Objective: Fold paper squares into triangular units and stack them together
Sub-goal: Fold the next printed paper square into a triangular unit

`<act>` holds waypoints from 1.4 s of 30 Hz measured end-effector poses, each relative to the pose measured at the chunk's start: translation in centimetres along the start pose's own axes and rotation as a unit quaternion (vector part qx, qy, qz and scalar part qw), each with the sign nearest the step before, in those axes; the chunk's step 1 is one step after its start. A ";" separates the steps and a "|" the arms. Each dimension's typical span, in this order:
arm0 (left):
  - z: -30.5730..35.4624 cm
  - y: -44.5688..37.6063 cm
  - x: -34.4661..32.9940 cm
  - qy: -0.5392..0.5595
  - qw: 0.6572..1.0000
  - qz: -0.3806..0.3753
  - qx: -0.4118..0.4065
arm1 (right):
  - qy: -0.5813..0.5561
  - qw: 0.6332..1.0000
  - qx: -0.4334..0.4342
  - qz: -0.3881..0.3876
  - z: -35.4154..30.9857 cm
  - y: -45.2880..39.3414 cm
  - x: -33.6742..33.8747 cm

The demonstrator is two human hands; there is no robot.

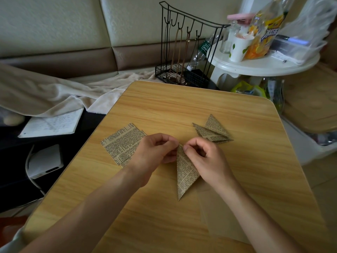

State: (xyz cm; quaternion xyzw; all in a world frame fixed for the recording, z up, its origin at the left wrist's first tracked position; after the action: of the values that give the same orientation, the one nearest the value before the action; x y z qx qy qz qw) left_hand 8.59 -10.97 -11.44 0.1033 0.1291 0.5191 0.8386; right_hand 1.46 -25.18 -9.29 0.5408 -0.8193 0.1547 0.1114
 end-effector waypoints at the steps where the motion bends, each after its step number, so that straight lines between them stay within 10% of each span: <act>1: 0.0 0.0 0.0 0.004 1.000 0.001 0.003 | -0.008 1.000 -0.009 -0.009 0.2 -0.1 -0.1; 11: 0.5 -0.2 1.2 0.054 0.997 0.053 -0.012 | -0.044 0.993 -0.080 -0.076 1.7 -0.4 -1.0; 42: -0.9 -0.3 -0.1 0.132 0.990 -0.005 0.047 | -0.085 0.992 -0.087 0.039 1.2 0.0 1.4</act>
State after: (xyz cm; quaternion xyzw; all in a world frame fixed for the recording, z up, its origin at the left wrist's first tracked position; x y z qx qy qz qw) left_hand 8.55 -11.15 -12.34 0.0721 0.2635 0.5171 0.8111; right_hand 0.90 -26.79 -9.95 0.5075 -0.8568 0.0402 0.0817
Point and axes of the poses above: each hand's wrist, its own y-axis away from the middle knuckle, its own x-axis out of the back of the hand, z = x × y, the point moved 10 cm from there along -y, towards the middle knuckle, and after that the axes turned 1 degree about z, right-handed, at the moved point
